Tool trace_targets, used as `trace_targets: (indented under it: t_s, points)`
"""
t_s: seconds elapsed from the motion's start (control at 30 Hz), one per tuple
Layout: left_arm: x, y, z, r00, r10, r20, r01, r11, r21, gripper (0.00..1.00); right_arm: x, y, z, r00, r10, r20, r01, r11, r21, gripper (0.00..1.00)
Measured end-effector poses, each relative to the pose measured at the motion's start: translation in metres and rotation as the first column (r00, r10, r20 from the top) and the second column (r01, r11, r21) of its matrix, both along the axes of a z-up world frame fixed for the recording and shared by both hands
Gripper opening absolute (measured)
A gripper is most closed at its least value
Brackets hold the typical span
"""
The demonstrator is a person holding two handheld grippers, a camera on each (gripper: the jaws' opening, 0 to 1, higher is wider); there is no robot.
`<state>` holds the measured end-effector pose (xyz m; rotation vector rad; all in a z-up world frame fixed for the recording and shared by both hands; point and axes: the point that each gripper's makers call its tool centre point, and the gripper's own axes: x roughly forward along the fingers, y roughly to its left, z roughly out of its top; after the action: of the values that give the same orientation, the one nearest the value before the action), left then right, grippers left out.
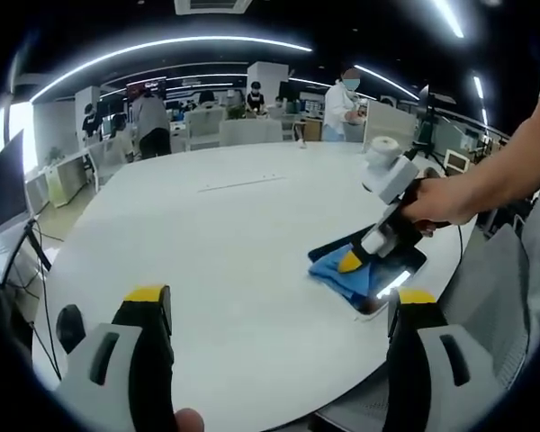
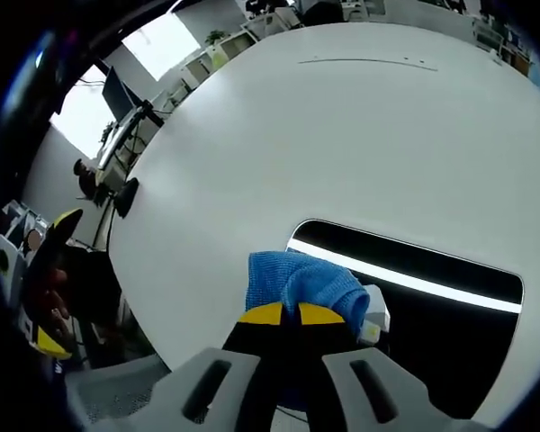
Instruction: Wipe the mirror surface with the cleaning cloth until all visible marks leave the cleaned area.
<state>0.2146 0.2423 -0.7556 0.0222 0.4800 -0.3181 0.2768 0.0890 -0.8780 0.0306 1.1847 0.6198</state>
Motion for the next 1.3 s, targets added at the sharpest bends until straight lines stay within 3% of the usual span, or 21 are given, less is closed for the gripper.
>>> trace_targets:
  t_s: [0.4,1.3]
  points:
    - [-0.003,-0.001,0.004,1.0,0.008,0.004,-0.008,1.0,-0.002,0.99,0.0,-0.012,0.0,1.0,0.015,0.013,-0.015,1.0,0.003,0.0]
    - [0.002,-0.008,0.004,1.0,-0.031,0.0,0.031,1.0,0.003,0.99,0.003,-0.064,0.0,1.0,-0.013,0.025,0.014,1.0,-0.021,0.0]
